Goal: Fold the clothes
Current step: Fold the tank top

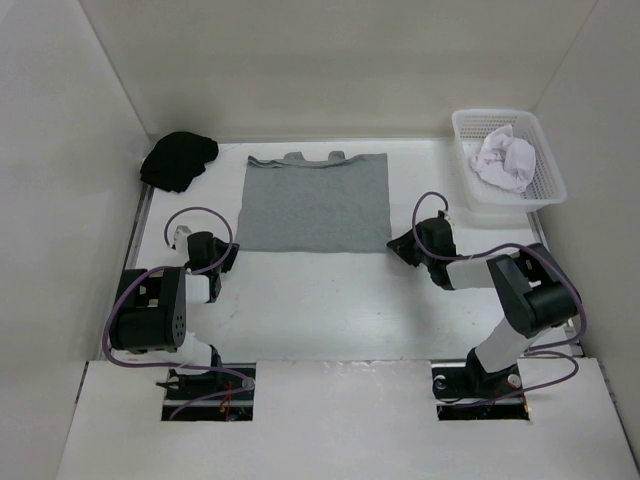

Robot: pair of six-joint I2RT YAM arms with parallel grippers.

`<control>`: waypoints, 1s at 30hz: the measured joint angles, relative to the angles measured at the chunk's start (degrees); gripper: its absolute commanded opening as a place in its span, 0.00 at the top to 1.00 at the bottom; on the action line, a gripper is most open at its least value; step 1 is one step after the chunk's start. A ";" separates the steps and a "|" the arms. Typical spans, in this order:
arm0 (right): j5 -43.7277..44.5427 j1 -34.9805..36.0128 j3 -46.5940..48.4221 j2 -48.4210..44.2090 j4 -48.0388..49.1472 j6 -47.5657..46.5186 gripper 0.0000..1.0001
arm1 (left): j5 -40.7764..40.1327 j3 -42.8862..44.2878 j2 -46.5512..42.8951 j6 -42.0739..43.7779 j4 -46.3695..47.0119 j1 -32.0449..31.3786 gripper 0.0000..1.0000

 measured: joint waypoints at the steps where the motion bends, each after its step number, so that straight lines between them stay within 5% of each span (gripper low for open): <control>1: -0.13 -0.02 0.00 0.15 0.13 0.39 0.79 | -0.04 0.00 0.04 0.00 0.02 0.00 0.98; 7: -0.85 -0.07 -0.02 0.57 0.13 1.33 0.95 | -0.31 0.00 0.33 -0.07 0.79 -0.11 1.00; 15: -1.53 -0.04 -4.17 -4.46 1.49 0.57 0.99 | -0.39 -0.48 -8.17 0.02 -1.07 -0.39 1.00; 23: 1.44 6.88 -6.95 -48.30 -18.45 -4.61 0.99 | 2.21 0.28 -52.24 2.34 -22.75 -0.46 1.00; 26: 5.11 11.91 -0.57 -65.46 -31.21 -6.91 0.99 | 1.84 8.13 -66.47 5.20 -35.12 -1.09 1.00; 30: 11.63 19.85 12.35 -74.88 -43.04 -9.38 0.99 | 1.29 21.46 -74.42 8.04 -44.94 -4.72 1.00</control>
